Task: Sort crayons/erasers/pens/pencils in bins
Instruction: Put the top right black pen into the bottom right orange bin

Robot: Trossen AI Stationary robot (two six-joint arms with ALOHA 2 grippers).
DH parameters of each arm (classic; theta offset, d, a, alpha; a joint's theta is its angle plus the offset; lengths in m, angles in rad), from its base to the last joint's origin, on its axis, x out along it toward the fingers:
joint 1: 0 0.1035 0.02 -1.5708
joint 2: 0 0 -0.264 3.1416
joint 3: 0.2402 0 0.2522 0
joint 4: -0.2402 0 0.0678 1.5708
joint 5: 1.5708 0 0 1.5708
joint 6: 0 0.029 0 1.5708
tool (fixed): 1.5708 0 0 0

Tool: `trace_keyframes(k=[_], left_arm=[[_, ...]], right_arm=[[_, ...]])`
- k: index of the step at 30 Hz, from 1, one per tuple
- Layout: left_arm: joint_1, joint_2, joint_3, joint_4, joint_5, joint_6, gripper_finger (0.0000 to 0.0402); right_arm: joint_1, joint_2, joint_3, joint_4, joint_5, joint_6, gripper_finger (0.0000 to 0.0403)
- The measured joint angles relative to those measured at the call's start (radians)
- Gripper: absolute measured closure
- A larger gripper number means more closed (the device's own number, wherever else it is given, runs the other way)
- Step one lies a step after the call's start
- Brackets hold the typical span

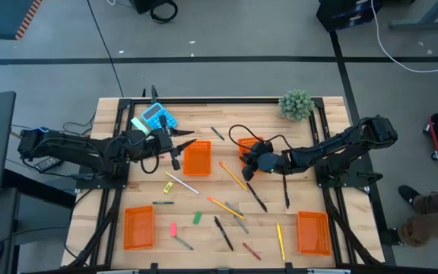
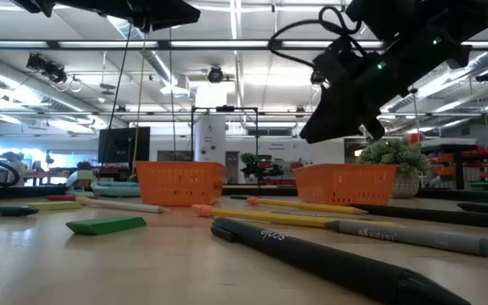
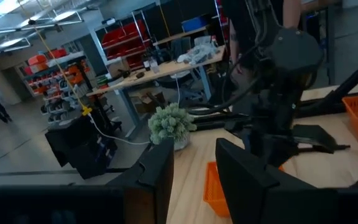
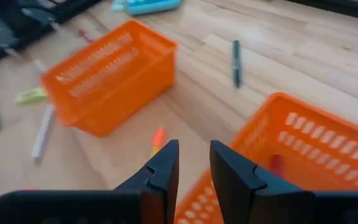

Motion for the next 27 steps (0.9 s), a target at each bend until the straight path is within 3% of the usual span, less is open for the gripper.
trace_keyframes(k=[6, 12, 21, 27], left_arm=[[-0.036, -0.048, 0.000, -0.025, 0.000, 0.003, 0.0267], [-0.072, -0.138, 0.000, -0.104, 0.000, 0.034, 0.0273], [-0.097, -0.208, 0.001, -0.155, -0.001, 0.025, 0.0276], [-0.098, -0.208, 0.001, -0.168, -0.001, 0.022, 0.0280]], right_arm=[[0.044, 0.000, 0.054, -0.012, -0.098, 0.013, 0.0306], [0.114, 0.000, 0.215, -0.358, -0.091, 0.072, 0.0306], [0.184, 0.000, 0.316, -0.882, -0.154, 0.467, 0.0306], [0.260, 0.000, 0.290, -1.016, -0.216, 0.690, 0.0306]])
